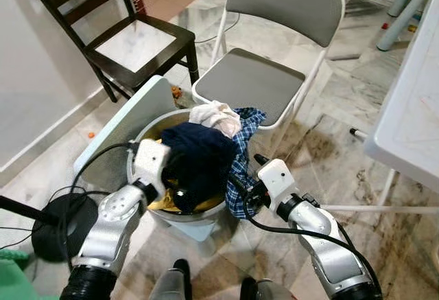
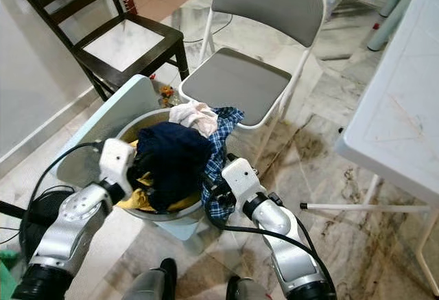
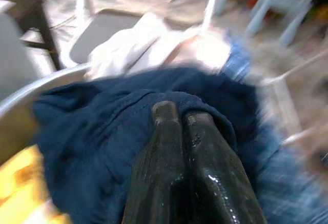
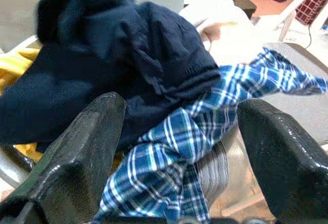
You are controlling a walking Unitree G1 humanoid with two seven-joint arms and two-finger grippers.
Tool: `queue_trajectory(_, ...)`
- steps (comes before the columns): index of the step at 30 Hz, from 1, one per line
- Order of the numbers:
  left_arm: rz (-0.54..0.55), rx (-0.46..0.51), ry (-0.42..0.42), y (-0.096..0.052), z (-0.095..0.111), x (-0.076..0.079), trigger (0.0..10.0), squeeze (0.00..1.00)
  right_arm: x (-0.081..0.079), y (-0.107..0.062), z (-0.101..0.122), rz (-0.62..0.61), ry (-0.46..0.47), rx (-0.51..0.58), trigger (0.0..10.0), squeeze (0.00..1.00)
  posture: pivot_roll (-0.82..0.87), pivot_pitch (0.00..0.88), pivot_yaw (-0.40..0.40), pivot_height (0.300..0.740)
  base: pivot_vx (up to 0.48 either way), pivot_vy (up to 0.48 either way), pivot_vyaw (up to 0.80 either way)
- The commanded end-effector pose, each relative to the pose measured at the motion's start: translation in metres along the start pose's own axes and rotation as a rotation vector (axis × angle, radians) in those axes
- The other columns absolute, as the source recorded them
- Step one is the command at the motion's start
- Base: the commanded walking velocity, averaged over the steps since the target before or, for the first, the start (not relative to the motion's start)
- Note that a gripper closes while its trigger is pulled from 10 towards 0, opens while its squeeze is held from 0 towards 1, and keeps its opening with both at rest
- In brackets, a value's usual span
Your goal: Hang hanger
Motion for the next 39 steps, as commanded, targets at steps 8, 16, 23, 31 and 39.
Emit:
queue_trajectory(8,0.024,0.117,-0.24,0.018,0.039,0.003,0.0,0.0,-0.005,0.001,-0.006,-0.007,-0.005,-0.012,10.0,0.0,0.07,0.216,0.028,0.74,0.0,0.0,0.0)
queue_trajectory(16,0.071,-0.18,0.017,0.011,-0.023,-0.008,0.0,0.0,-0.008,0.0,-0.008,-0.013,-0.002,-0.014,10.0,0.0,0.07,0.225,0.031,0.74,0.0,0.0,0.0)
queue_trajectory(23,-0.065,-0.216,0.054,0.008,-0.04,0.014,10.0,1.0,-0.011,-0.003,-0.009,-0.014,0.001,-0.019,10.0,0.0,0.07,0.246,0.026,0.74,0.0,0.0,0.0)
queue_trajectory(31,-0.321,-0.22,0.407,-0.006,-0.025,0.036,10.0,1.0,-0.013,-0.003,-0.011,-0.019,0.005,-0.027,10.0,0.0,0.08,0.254,0.035,0.74,0.0,0.0,0.0)
queue_trajectory(39,-0.389,-0.165,0.568,-0.024,-0.006,0.023,10.0,1.0,-0.014,0.0,-0.011,-0.021,0.008,-0.028,10.0,0.0,0.1,0.252,0.04,0.74,0.0,0.0,0.0)
Point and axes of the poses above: a point about 5 cm out from each wrist's last joint towards the gripper, its own y axis pointing out of the wrist towards the gripper, its own z axis along the axis of the wrist's last joint, x = y × z, the point moved 3 cm from there along y, pointing out of the wrist towards the gripper, and after that the axes turned 1 degree about y, right-handed, at the moved point
